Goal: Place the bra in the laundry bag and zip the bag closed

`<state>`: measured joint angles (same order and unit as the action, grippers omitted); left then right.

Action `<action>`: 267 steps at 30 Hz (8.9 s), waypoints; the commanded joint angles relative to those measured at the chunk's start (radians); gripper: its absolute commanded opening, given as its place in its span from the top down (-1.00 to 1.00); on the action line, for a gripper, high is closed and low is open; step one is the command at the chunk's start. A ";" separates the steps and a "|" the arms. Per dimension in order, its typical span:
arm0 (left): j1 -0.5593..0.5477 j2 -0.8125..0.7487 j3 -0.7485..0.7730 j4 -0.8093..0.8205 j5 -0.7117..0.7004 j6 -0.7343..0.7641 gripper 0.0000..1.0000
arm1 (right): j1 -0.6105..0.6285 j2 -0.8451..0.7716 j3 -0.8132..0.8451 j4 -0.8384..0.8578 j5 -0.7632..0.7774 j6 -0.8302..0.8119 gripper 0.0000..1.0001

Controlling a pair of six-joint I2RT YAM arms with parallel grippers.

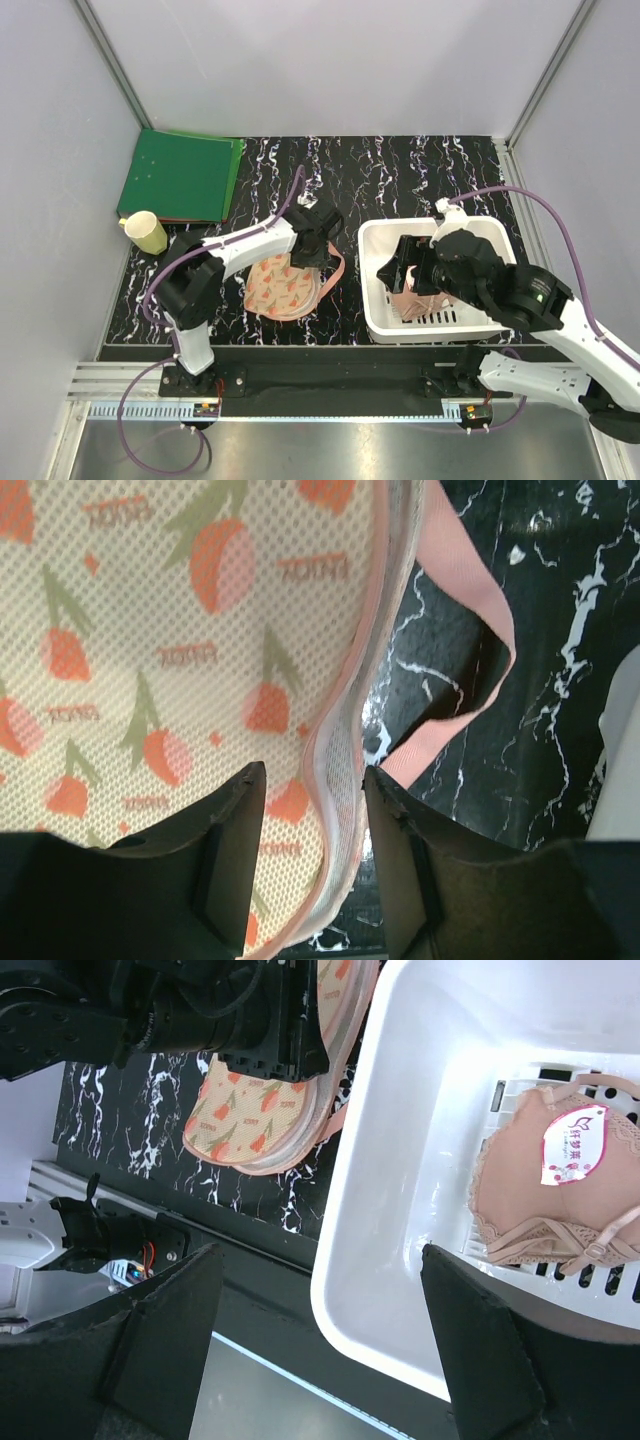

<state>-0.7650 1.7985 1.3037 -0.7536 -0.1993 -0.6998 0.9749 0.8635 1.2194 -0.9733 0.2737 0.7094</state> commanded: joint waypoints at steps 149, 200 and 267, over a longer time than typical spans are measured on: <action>0.360 -0.989 -0.251 -0.342 0.217 -0.155 -0.98 | -0.228 0.809 0.253 0.411 -0.978 -0.228 -0.65; 0.760 -0.415 -0.546 0.631 0.954 -0.264 1.00 | -0.283 1.154 0.425 0.354 -0.719 -0.159 -0.54; 0.624 -0.468 -0.546 0.184 0.633 0.142 0.34 | -0.311 0.821 0.310 0.239 -0.712 -0.288 -0.55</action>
<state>-0.1394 1.3396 0.7528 -0.6460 0.3878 -0.5274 0.6701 1.7393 1.5532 -0.7216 -0.4145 0.4412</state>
